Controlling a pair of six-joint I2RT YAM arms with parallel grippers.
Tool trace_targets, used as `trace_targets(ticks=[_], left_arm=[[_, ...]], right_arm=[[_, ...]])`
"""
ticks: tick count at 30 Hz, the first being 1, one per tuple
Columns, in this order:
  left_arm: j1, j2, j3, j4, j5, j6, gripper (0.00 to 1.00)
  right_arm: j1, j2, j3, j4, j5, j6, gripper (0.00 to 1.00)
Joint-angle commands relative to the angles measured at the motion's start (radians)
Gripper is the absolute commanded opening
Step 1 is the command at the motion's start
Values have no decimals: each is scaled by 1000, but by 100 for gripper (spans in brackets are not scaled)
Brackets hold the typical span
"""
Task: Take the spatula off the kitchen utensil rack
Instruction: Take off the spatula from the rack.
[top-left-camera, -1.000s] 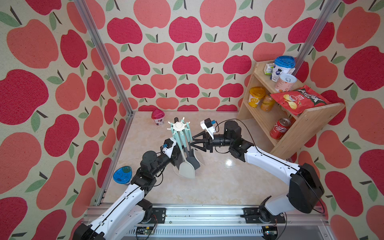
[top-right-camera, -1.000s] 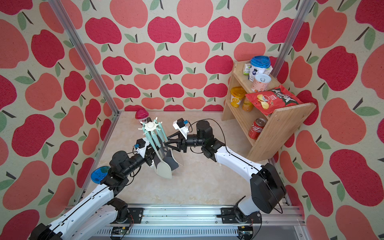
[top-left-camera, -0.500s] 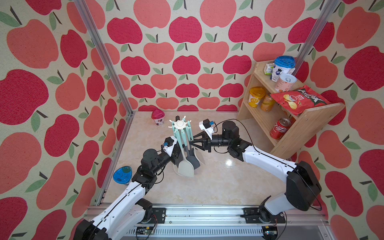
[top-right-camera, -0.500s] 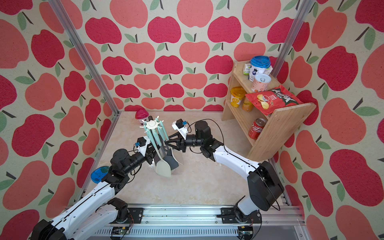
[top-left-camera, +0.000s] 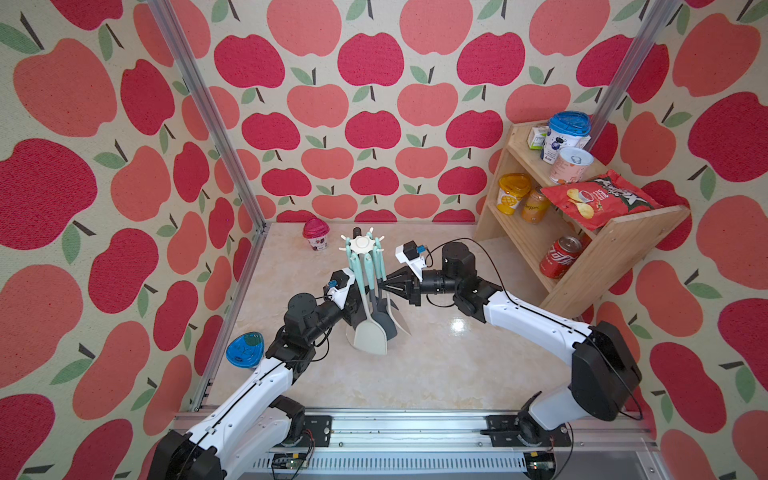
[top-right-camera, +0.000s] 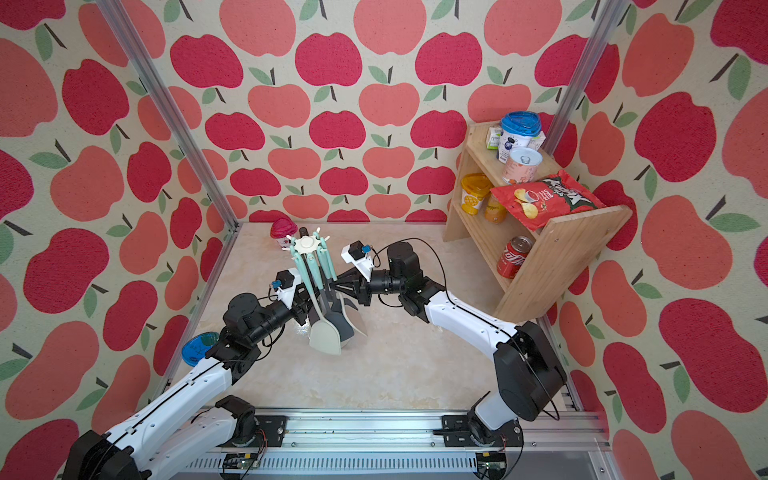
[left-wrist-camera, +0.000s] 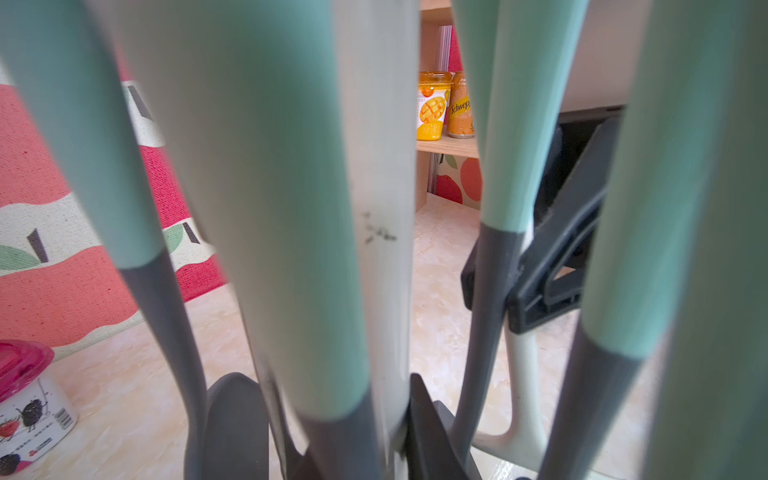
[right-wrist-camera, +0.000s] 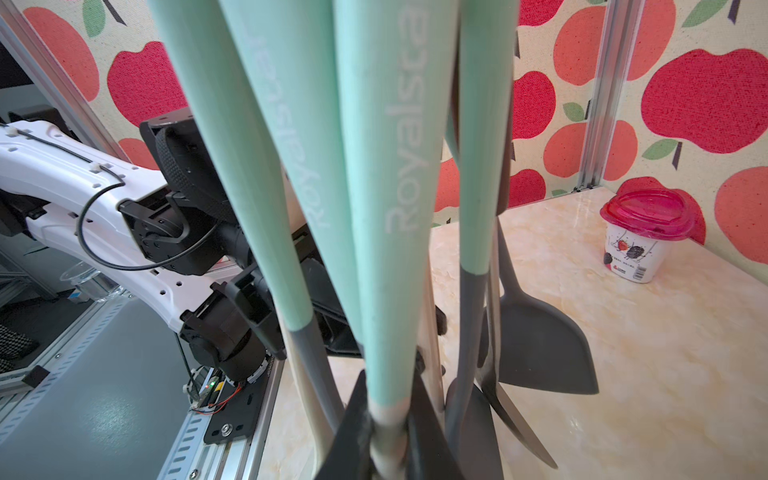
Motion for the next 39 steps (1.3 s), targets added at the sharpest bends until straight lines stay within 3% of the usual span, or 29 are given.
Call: trace_targets(ticks=[1,8,23,39], left_arm=[[15,28,-32,-124,-53,67,0],[21,21,-41,-127,-58,67,0],[31,4,-52,-135,-61,63,0],[33,17,-49,-142,-62,59,0]], right_arm=[[-5,-43,13,-65,106,-44,0],[-6,-105,-40,-10,216,-60,0],[-34,-198,-142,83,297,-12,0],[-76,-264,-203,171,248,73,0]])
